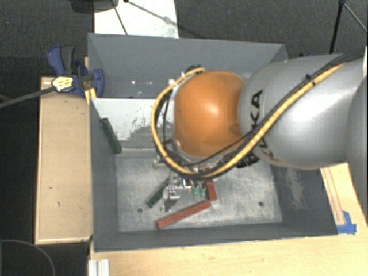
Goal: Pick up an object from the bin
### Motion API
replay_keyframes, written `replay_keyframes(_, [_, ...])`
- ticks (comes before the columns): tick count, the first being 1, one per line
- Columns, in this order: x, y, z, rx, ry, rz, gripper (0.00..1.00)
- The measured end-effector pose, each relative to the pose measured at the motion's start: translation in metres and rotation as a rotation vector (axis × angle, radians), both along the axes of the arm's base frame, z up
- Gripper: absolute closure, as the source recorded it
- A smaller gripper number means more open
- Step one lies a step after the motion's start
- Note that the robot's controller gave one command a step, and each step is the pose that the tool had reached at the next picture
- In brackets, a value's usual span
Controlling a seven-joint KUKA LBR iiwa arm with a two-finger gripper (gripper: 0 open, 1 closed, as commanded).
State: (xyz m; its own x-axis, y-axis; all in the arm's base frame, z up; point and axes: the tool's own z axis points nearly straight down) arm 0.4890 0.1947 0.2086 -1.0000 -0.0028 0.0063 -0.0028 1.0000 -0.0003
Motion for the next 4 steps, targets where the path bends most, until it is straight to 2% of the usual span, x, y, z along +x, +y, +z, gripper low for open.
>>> replay_keyframes(1, [0.002, -0.001, 0.004, 0.002, -0.008, -0.004, 0.00])
replay_keyframes(2, [0.017, -0.011, -0.034, 0.003, -0.012, 0.117, 0.00])
replay_keyframes(3, [0.058, -0.030, -0.132, 0.003, -0.011, 0.219, 1.00])
replay_keyframes(4, [0.058, -0.030, -0.132, 0.003, -0.011, 0.217, 1.00])
